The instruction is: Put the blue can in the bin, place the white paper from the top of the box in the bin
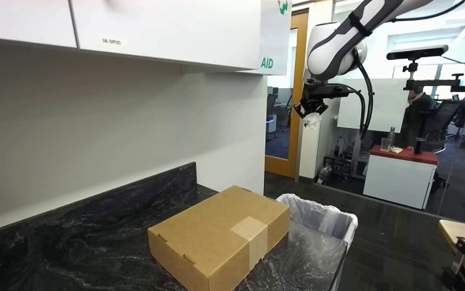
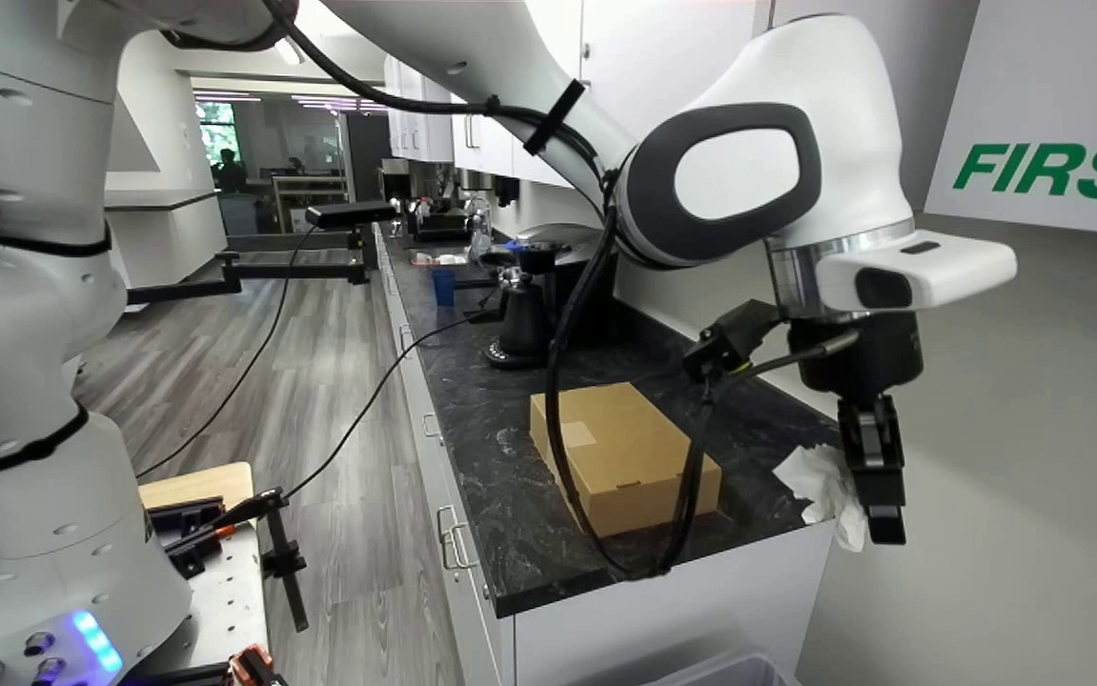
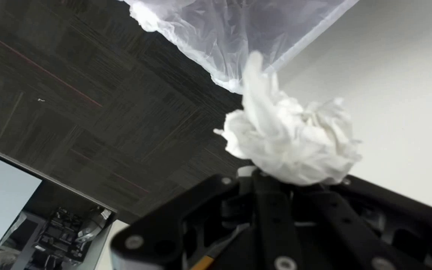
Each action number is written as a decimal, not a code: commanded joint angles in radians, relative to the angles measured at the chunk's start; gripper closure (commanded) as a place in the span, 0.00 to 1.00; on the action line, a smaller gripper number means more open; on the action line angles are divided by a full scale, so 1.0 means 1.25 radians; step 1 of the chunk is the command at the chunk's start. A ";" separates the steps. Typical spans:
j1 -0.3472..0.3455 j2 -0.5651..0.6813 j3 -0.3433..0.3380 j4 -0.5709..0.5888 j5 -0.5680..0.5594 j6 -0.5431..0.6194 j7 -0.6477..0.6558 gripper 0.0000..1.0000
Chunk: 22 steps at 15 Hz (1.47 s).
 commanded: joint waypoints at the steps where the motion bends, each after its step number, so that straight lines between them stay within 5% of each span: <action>1: -0.013 0.070 -0.012 0.087 0.020 -0.057 -0.046 0.71; 13: -0.014 0.154 -0.028 0.188 0.009 -0.102 -0.046 0.02; 22: -0.001 0.151 -0.032 0.164 0.005 -0.073 -0.025 0.00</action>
